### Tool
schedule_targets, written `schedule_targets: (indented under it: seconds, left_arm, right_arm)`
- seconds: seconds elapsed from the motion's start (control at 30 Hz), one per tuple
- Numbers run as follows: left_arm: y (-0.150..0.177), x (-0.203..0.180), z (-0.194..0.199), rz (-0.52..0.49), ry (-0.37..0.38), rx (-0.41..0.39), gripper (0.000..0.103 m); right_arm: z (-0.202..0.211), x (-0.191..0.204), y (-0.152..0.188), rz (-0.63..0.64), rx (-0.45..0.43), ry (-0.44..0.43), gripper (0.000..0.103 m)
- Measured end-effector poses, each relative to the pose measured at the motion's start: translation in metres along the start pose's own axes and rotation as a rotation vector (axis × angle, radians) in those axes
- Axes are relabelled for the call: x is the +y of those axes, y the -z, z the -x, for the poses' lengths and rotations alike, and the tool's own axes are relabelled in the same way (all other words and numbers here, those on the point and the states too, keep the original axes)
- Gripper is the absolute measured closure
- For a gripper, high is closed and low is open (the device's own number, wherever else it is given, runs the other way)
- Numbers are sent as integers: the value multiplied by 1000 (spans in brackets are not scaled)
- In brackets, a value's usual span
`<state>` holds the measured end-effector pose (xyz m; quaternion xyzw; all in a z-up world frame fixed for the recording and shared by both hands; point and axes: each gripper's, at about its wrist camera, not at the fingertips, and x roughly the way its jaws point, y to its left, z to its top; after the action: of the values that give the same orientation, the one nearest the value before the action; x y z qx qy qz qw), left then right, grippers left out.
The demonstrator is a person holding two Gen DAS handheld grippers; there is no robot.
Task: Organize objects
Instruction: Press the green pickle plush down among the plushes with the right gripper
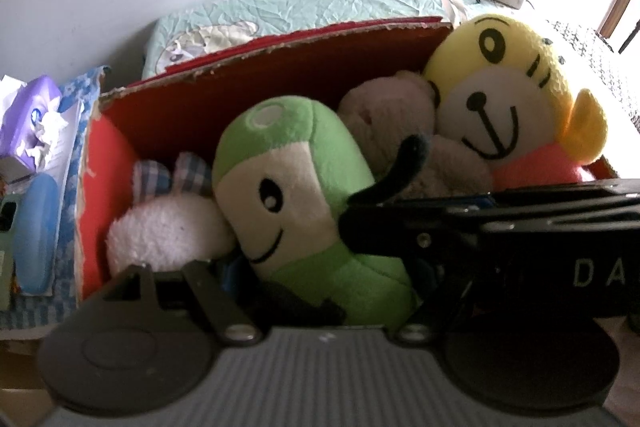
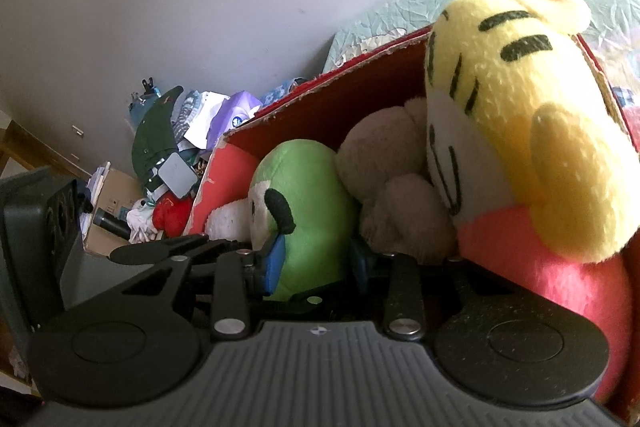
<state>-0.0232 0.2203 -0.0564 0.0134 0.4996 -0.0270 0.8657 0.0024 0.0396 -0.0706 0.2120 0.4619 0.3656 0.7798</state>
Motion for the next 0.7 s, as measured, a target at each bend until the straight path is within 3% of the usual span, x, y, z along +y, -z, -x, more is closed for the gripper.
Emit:
schedule_targets:
  seconds: [0.3, 0.7]
  left_arm:
    - [0, -4, 1, -20, -15, -5, 21]
    - [0, -5, 3, -28, -22, -9, 21]
  right_arm:
    - [4, 1, 0, 3, -5, 10, 67]
    - [25, 4, -1, 48, -86, 69, 68]
